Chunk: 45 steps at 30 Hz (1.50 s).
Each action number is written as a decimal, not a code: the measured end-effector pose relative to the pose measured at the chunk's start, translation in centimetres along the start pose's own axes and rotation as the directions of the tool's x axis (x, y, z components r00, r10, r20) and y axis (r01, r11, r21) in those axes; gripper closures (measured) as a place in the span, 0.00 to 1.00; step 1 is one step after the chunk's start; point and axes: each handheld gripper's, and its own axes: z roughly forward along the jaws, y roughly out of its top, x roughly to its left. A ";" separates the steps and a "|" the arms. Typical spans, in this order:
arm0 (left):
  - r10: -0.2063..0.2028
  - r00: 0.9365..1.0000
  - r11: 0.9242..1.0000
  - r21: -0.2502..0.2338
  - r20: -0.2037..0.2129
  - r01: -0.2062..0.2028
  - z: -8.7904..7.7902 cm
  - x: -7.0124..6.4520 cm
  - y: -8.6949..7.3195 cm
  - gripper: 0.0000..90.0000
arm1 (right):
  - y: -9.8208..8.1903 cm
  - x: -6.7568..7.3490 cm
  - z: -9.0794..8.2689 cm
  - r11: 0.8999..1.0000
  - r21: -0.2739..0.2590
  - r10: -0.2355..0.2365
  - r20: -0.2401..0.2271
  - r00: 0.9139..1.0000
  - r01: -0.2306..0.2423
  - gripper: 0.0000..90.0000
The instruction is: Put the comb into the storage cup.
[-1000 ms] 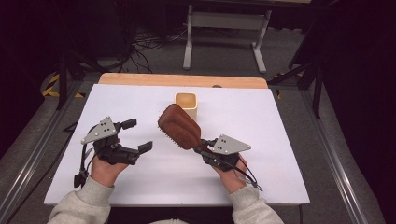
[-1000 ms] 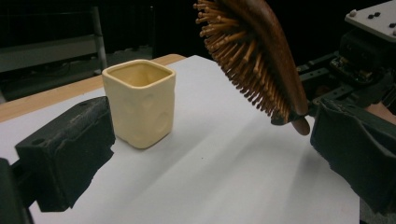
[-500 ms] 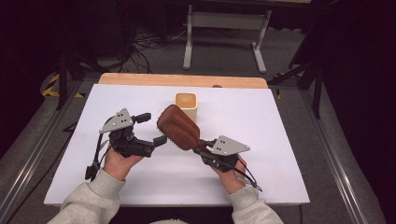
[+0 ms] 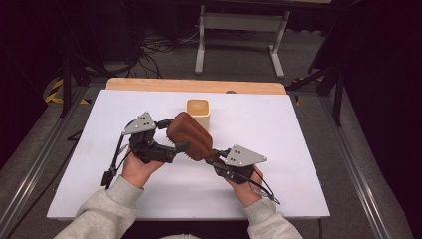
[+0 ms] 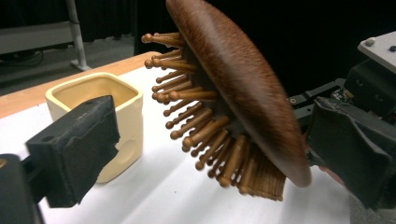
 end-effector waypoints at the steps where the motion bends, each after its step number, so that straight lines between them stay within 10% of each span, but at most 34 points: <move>1: 0.000 1.000 1.000 0.002 0.002 0.000 0.1 0.0 0.0 0.06 | 0.0 0.0 0.0 1.000 -0.001 -0.001 -0.002 1.000 0.001 0.80; 24: -0.053 0.993 0.996 0.082 0.110 0.044 0.9 -0.4 0.2 0.45 | -0.4 0.2 0.6 0.999 0.038 -0.033 -0.002 0.999 0.033 0.80; 45: 0.006 0.982 0.997 0.069 0.190 -0.020 0.3 -1.9 1.7 0.65 | -0.3 0.3 0.6 0.998 0.016 -0.053 -0.034 0.998 0.053 0.79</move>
